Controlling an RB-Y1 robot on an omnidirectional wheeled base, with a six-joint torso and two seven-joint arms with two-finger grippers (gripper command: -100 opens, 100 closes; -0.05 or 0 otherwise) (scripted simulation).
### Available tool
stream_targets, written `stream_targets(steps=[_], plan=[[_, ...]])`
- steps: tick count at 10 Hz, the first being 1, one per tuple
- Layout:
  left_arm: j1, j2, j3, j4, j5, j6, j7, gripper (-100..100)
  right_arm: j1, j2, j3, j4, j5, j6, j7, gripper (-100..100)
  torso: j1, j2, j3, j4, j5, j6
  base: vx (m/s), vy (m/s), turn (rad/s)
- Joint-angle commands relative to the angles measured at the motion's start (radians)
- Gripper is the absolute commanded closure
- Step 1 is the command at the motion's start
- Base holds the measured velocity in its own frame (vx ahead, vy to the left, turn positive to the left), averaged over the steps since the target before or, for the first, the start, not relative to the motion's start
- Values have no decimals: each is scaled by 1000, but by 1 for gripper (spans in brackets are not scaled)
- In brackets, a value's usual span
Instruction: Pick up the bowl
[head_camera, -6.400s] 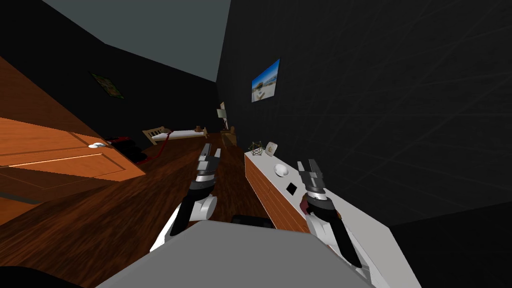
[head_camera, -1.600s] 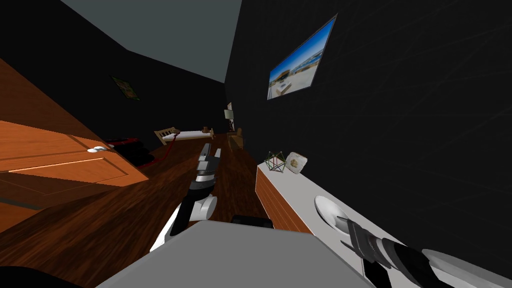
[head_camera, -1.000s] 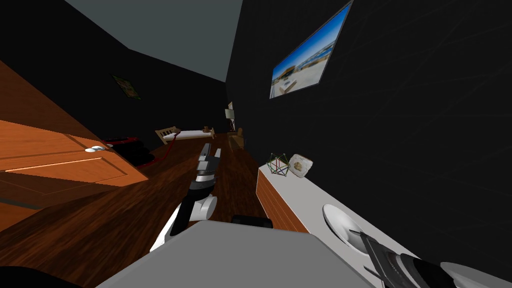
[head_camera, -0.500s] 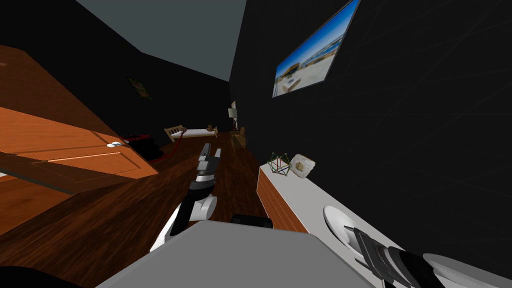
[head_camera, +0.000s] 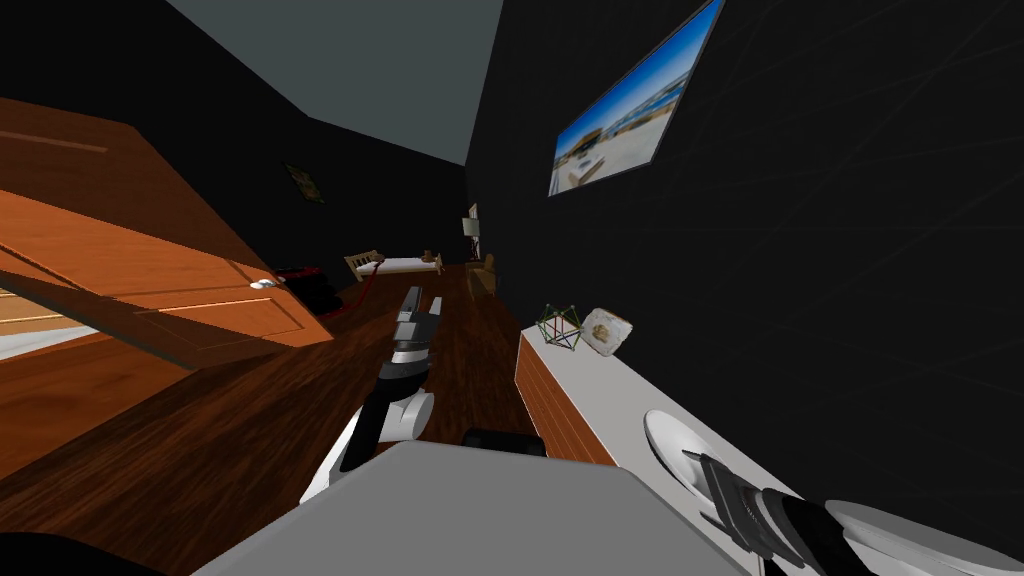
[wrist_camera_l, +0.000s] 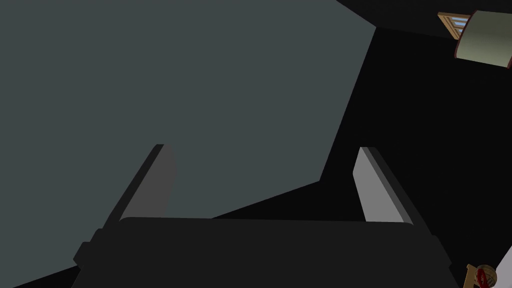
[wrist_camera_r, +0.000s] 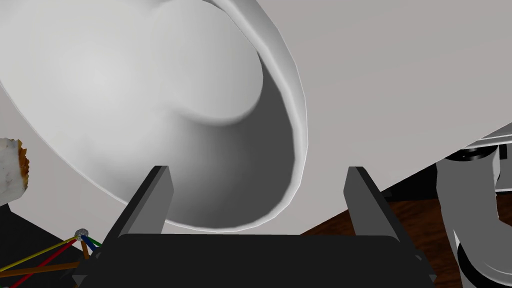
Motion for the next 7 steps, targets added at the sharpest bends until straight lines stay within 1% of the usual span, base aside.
stream_targets(steps=[1,2,3,4,5,6,7], plan=[[0,0,0,0,0,0,0,0,-50,-1,50,-13,-13,31,-17,-100,0,0,0,0,0,0,-60,-44,95],[0,0,0,0,0,0,0,0,-65,-1,74,-13,-13,31,-17,-100,-1,0,0,0,0,-1,-51,-42,62],[0,0,0,0,0,0,0,0,-104,-5,109,-29,-28,59,-28,-100,-1,0,0,0,0,0,-61,-34,101],[0,0,0,0,0,0,0,0,-112,-5,127,-29,-28,59,-28,-100,-1,0,0,0,0,0,-51,-25,62],[0,0,0,0,0,0,0,0,-151,-9,161,-45,-44,86,-38,-100,0,0,0,0,0,0,-59,-18,100],[0,0,0,0,0,0,0,0,-158,-9,180,-45,-44,86,-38,-100,0,0,0,0,0,0,-53,-25,57],[0,0,0,0,0,0,0,0,-192,-13,209,-61,-59,114,-48,-100,0,0,0,0,0,0,-54,-37,92]])
